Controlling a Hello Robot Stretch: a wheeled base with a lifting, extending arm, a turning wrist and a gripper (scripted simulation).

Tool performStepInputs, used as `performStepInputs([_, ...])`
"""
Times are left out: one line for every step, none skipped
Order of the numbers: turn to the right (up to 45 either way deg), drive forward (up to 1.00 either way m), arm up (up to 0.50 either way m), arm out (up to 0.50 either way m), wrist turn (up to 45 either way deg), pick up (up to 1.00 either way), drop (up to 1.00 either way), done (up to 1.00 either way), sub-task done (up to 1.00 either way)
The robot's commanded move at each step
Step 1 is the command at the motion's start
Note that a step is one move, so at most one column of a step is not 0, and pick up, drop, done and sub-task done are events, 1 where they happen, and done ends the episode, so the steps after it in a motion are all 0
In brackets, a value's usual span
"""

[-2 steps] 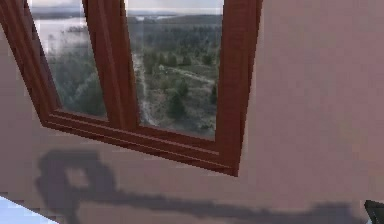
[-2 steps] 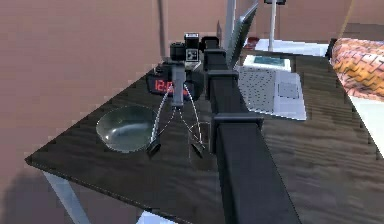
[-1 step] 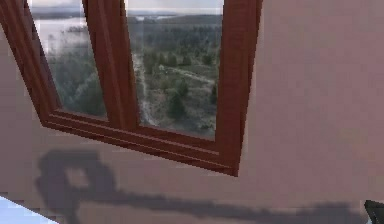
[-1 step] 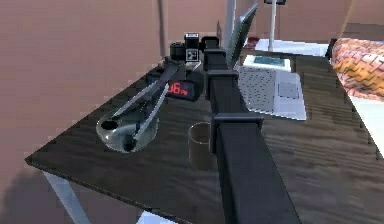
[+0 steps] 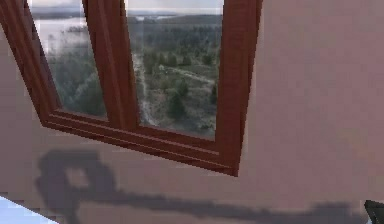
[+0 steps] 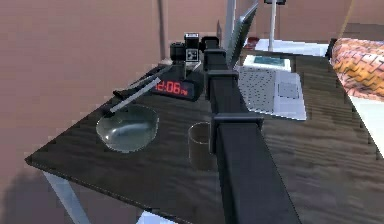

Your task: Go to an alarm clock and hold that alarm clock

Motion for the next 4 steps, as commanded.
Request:
performStepInputs([0.0,0.00,0.00,0.00,45.0,0.00,0.00,0.00,0.00])
performStepInputs([0.0,0.00,0.00,0.00,45.0,0.00,0.00,0.00,0.00])
performStepInputs([0.0,0.00,0.00,0.00,15.0,0.00,0.00,0.00,0.00])
performStepInputs([0.0,0.00,0.00,0.00,0.0,1.00,0.00,0.00,0.00])
